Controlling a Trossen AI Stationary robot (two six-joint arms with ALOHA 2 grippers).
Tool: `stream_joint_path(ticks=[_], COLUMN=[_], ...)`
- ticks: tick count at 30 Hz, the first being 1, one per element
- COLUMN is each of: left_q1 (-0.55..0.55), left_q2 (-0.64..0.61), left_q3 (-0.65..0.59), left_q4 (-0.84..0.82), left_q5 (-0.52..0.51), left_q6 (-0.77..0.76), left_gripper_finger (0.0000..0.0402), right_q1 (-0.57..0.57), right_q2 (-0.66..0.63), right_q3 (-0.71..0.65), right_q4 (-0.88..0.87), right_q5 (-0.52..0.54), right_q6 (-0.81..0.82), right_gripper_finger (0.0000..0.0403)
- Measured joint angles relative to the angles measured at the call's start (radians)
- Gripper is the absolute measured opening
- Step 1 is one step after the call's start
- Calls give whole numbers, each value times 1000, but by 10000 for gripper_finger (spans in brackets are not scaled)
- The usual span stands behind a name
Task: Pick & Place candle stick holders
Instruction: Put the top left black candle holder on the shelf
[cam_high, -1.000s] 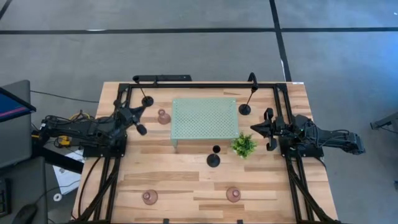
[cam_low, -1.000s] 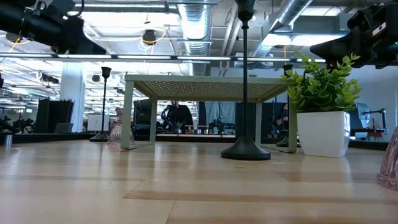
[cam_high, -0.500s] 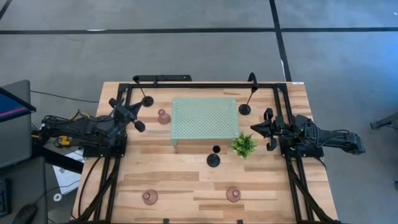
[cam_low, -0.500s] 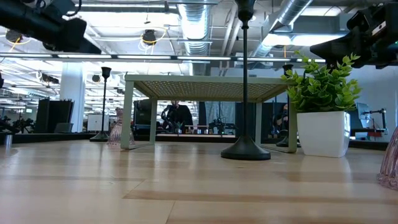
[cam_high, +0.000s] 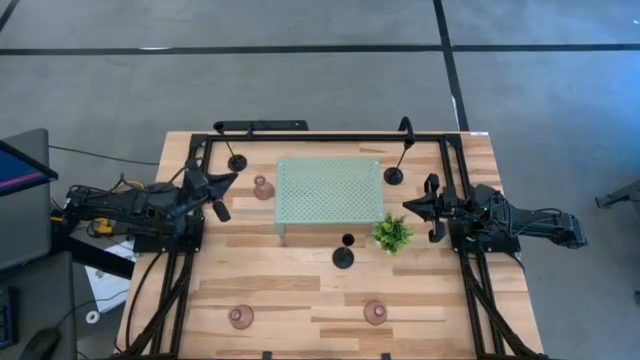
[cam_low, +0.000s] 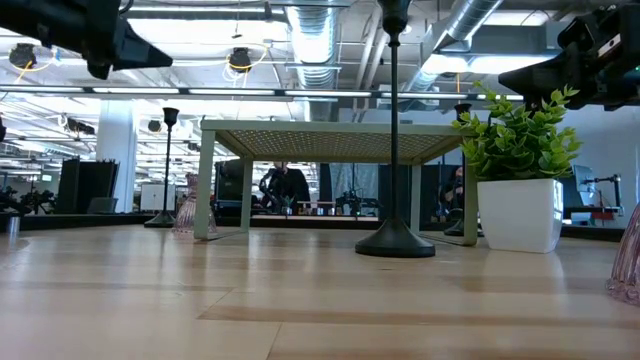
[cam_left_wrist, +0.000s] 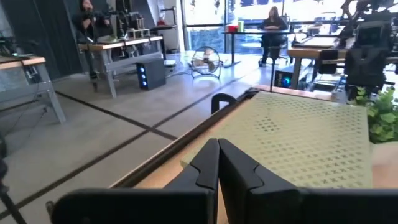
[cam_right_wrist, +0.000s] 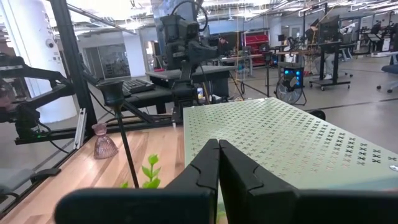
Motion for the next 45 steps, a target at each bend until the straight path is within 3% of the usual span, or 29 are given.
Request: stream_joint_path(ticks=[4, 11, 15, 21, 27, 38, 45], left_q1=[0, 0, 0, 2, 59, 297, 449], left_q2=[22, 124, 180, 246, 307, 370, 395], left_q3=[-43, -103, -103, -104, -104, -105, -105], left_q4=[-1, 3, 21, 29, 29, 112, 144], left_q5=[-29, -400, -494, -496, -498, -494, -357], left_q6=[-19, -191, -191, -189, -187, -246, -275], left_gripper_finger=[7, 7, 8, 18, 60, 166, 220], right_q1=[0, 0, 0, 0, 0, 0, 0], right_q2=[0, 0, 0, 0, 0, 0, 0], right_q3=[0, 0, 0, 1, 1, 1, 1], right_q4=[0, 0, 0, 0, 0, 0, 0], right_q5=[0, 0, 0, 0, 0, 0, 0], right_q6=[0, 0, 0, 0, 0, 0, -1], right_gripper_finger=[0, 0, 0, 0, 0, 0, 0])
